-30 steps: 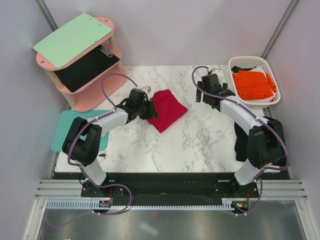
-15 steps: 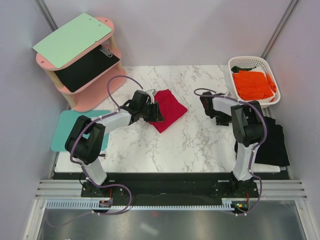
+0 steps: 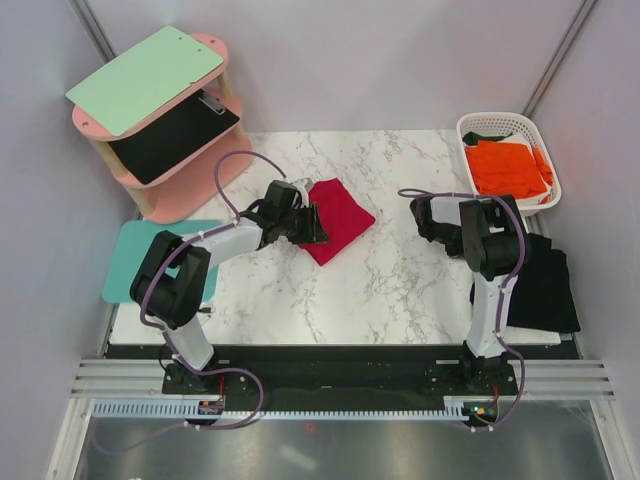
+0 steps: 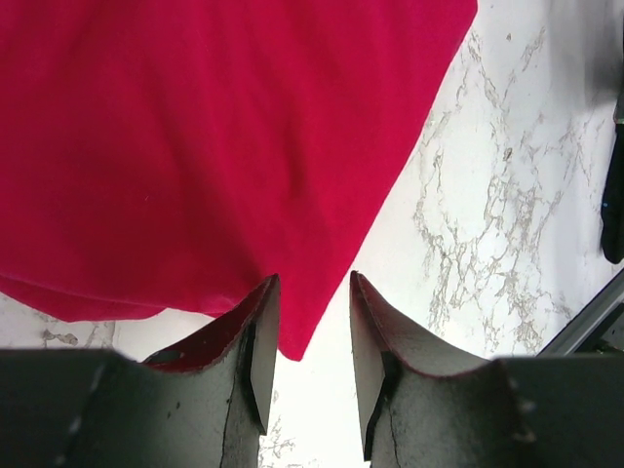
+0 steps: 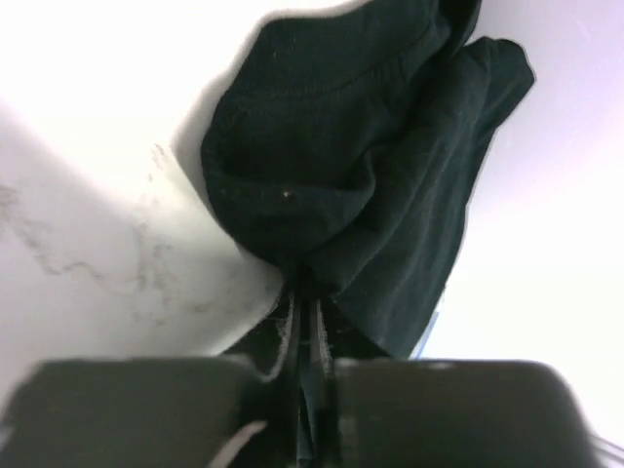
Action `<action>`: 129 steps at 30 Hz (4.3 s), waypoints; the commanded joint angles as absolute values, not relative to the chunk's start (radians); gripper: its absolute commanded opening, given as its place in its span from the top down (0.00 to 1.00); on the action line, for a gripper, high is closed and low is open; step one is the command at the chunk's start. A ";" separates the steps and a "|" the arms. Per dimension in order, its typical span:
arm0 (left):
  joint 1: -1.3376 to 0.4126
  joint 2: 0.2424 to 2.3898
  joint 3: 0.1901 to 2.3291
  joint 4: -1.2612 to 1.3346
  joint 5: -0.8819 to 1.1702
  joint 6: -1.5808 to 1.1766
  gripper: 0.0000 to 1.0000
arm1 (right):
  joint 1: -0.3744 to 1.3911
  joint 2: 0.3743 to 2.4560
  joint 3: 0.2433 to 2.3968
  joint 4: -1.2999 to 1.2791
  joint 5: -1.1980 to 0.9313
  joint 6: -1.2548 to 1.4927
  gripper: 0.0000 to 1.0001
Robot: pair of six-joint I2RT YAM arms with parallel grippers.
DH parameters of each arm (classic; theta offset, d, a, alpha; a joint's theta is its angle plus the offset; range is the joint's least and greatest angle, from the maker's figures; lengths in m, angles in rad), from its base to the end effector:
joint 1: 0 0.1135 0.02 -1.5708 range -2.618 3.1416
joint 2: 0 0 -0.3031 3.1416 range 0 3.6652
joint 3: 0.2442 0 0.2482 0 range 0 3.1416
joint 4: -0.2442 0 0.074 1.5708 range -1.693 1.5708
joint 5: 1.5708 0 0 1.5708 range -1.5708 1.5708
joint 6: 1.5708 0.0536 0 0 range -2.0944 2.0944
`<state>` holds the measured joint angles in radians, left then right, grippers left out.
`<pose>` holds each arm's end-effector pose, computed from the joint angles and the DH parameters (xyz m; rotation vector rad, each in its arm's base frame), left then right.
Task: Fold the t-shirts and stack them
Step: Put the neatly folded tshirt into the corner of the board with the right arm
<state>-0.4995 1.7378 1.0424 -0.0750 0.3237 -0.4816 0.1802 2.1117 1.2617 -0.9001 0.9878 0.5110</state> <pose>0.3283 -0.1986 0.2172 0.1912 2.4488 -0.8413 0.3638 0.0208 0.1302 0.3056 2.5992 -1.4038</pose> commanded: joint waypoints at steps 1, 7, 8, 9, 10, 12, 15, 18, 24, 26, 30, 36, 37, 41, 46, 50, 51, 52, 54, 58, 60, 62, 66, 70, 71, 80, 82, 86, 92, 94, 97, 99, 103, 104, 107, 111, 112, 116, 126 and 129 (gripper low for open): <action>-0.499 1.695 1.081 -0.097 0.307 -0.446 0.58 | 0.163 2.151 1.223 -0.804 0.830 0.466 1.00; -0.497 1.674 1.086 -0.136 0.249 -0.440 0.58 | 0.213 2.102 1.232 -0.739 0.706 0.402 1.00; -0.497 1.672 1.091 -0.143 0.241 -0.439 0.58 | 0.230 2.097 1.239 -0.742 0.698 0.403 1.00; -0.497 1.671 1.095 -0.150 0.233 -0.437 0.58 | 0.267 2.097 1.249 -0.745 0.695 0.406 1.00; -0.497 1.667 1.101 -0.169 0.221 -0.436 0.58 | 0.285 2.102 1.267 -0.746 0.686 0.408 1.00; -0.497 1.664 1.118 -0.187 0.213 -0.430 0.37 | 0.343 2.121 1.295 -0.750 0.640 0.423 1.00; -0.494 1.651 1.141 -0.239 0.160 -0.425 0.17 | 0.431 2.163 1.359 -0.765 0.627 0.437 1.00; -0.476 1.618 1.140 -0.265 0.121 -0.429 0.11 | 0.489 2.207 1.463 -0.781 0.557 0.446 1.00; -0.414 1.589 1.135 -0.328 0.081 -0.475 0.10 | 0.563 2.278 1.627 -0.796 0.496 0.451 1.00; -0.397 1.595 1.121 -0.339 0.078 -0.506 0.10 | 0.575 2.302 1.675 -0.804 0.451 0.446 1.00; -0.368 1.635 1.100 -0.356 0.100 -0.538 0.12 | 0.598 2.348 1.807 -0.833 0.428 0.440 1.00; -0.365 1.706 1.063 -0.281 0.158 -0.589 0.14 | 0.600 2.376 1.844 -0.833 0.396 0.431 1.00; -0.365 1.726 1.052 -0.253 0.169 -0.598 0.14 | 0.600 2.379 1.842 -0.828 0.393 0.431 1.00; -0.367 1.773 1.037 -0.203 0.222 -0.640 0.15 | 0.598 2.375 1.841 -0.813 0.379 0.425 0.98; -0.368 1.802 0.983 -0.091 0.275 -0.699 0.16 | 0.600 2.349 1.829 -0.781 0.357 0.416 0.78; -0.368 1.831 0.965 -0.008 0.301 -0.739 0.21 | 0.600 2.309 1.800 -0.756 0.350 0.403 0.39; -0.368 1.841 0.962 -0.005 0.302 -0.745 0.23 | 0.598 2.275 1.784 -0.743 0.348 0.399 0.21; -0.367 1.848 0.960 -0.005 0.301 -0.753 0.32 | 0.597 2.257 1.770 -0.709 0.344 0.390 0.11; -0.368 1.868 0.953 0.037 0.304 -0.761 0.44 | 0.600 2.197 1.718 -0.669 0.331 0.374 0.02; -0.365 1.898 0.957 0.035 0.305 -0.744 0.94 | 0.600 2.137 1.664 -0.569 0.293 0.331 0.02; -0.364 1.888 0.956 0.026 0.307 -0.732 0.98 | 0.592 2.134 1.664 -0.552 0.259 0.316 0.02; -0.359 1.875 0.954 0.006 0.299 -0.707 0.98 | 0.581 2.140 1.677 -0.531 0.192 0.308 0.02; -0.342 1.824 0.953 -0.104 0.265 -0.658 0.98 | 0.546 2.125 1.686 -0.482 0.059 0.301 0.02; -0.315 1.763 0.933 -0.169 0.236 -0.624 0.98 | 0.486 2.097 1.700 -0.427 -0.069 0.299 0.02; -0.304 1.758 0.922 -0.178 0.233 -0.621 0.98 | 0.473 2.091 1.698 -0.414 -0.096 0.299 0.02; -0.272 1.726 0.899 -0.242 0.212 -0.589 0.98 | 0.400 2.057 1.729 -0.291 -0.363 0.345 0.02; -0.270 1.723 0.899 -0.261 0.210 -0.581 0.98 | 0.399 2.059 1.727 -0.267 -0.397 0.357 0.02; -0.262 1.713 0.894 -0.284 0.213 -0.572 0.98 | 0.399 2.110 1.723 -0.198 -0.542 0.394 0.02; -0.245 1.709 0.890 -0.288 0.230 -0.565 0.98 | 0.397 2.218 1.735 -0.186 -0.663 0.457 0.02; -0.245 1.709 0.890 -0.288 0.230 -0.563 0.98 | 0.397 2.223 1.718 -0.192 -0.655 0.449 0.02; -0.244 1.709 0.891 -0.288 0.229 -0.561 0.98 | 0.399 2.220 1.698 -0.198 -0.666 0.442 0.02; -0.244 1.710 0.890 -0.287 0.227 -0.560 0.98 | 0.399 2.221 1.690 -0.209 -0.664 0.440 0.02; -0.244 1.710 0.891 -0.287 0.227 -0.560 0.98 | 0.400 2.238 1.678 -0.219 -0.693 0.437 0.02; -0.244 1.712 0.893 -0.287 0.227 -0.560 0.98 | 0.400 2.249 1.677 -0.222 -0.698 0.439 0.02; -0.244 1.715 0.894 -0.288 0.232 -0.561 0.98 | 0.402 2.267 1.657 -0.229 -0.701 0.440 0.02; -0.244 1.709 0.896 -0.287 0.235 -0.563 0.98 | 0.420 2.290 1.640 -0.267 -0.678 0.420 0.02; -0.244 1.709 0.896 -0.287 0.233 -0.563 0.98 | 0.425 2.298 1.640 -0.273 -0.670 0.417 0.02; -0.244 1.706 0.900 -0.287 0.238 -0.568 0.98 | 0.454 2.330 1.663 -0.330 -0.629 0.390 0.03; -0.244 1.701 0.900 -0.288 0.241 -0.568 0.98 | 0.540 2.417 1.747 -0.414 -0.584 0.376 0.22; -0.244 1.692 0.900 -0.287 0.242 -0.569 0.98 | 0.551 2.431 1.772 -0.459 -0.558 0.362 0.61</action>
